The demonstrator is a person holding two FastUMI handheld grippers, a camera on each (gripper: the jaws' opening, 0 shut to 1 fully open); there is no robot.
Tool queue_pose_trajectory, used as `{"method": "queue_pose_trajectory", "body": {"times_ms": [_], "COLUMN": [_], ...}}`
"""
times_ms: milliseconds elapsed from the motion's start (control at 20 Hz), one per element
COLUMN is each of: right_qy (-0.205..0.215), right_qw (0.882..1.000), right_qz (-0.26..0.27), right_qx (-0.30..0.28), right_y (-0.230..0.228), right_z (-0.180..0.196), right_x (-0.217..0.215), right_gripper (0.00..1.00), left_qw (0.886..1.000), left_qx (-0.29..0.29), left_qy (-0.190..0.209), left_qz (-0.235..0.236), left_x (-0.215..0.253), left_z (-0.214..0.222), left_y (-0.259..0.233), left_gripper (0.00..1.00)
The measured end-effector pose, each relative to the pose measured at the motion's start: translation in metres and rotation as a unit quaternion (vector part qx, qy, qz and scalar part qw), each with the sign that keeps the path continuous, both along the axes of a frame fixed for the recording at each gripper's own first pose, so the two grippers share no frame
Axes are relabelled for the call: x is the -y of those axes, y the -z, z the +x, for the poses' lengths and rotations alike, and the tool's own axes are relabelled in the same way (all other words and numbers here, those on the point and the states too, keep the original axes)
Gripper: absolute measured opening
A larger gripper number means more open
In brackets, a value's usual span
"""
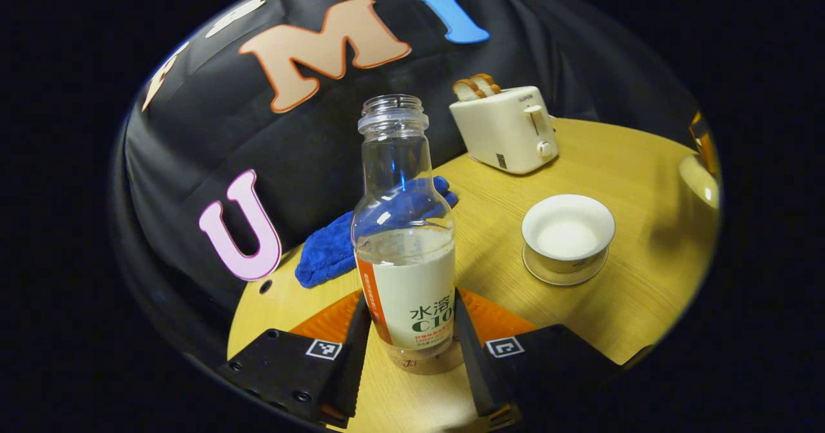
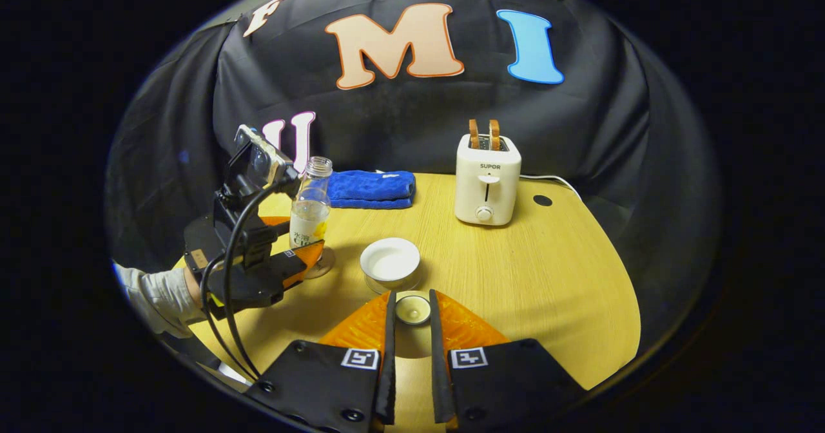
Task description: Open the teacup lid with one hand, grasp the water bottle and pour water into the teacup with the other hand; after pouring, place the water bottle on the coaster and then close the teacup lid.
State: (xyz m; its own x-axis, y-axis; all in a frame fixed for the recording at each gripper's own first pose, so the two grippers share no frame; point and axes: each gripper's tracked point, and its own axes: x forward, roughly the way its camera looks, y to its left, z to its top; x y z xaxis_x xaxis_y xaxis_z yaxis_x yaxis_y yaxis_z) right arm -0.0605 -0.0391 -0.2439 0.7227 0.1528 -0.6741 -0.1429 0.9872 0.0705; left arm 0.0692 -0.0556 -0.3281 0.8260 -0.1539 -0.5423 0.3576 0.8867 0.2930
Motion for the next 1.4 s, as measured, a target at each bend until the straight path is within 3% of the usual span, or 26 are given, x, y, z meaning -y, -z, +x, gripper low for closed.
{"method": "queue_pose_trajectory", "body": {"times_ms": [200,600,1400], "right_qy": [-0.009,-0.028,-0.036], "right_qw": [1.000,0.999,0.999], "right_qz": [-0.005,-0.009,0.011], "right_qx": [-0.010,-0.012,-0.005], "right_y": [-0.002,-0.006,-0.012], "right_z": [-0.005,0.006,0.031], "right_x": [-0.014,-0.039,-0.054], "right_gripper": [0.26,0.26,0.26], "left_qw": [0.997,0.991,0.988], "left_qx": [0.006,0.003,-0.015], "left_qy": [-0.035,-0.066,-0.078], "left_qz": [-0.073,-0.120,-0.130], "left_x": [-0.005,-0.012,-0.017], "left_z": [0.006,0.001,-0.018], "left_y": [0.003,0.010,0.015], "left_gripper": [0.66,0.67,0.72]}}
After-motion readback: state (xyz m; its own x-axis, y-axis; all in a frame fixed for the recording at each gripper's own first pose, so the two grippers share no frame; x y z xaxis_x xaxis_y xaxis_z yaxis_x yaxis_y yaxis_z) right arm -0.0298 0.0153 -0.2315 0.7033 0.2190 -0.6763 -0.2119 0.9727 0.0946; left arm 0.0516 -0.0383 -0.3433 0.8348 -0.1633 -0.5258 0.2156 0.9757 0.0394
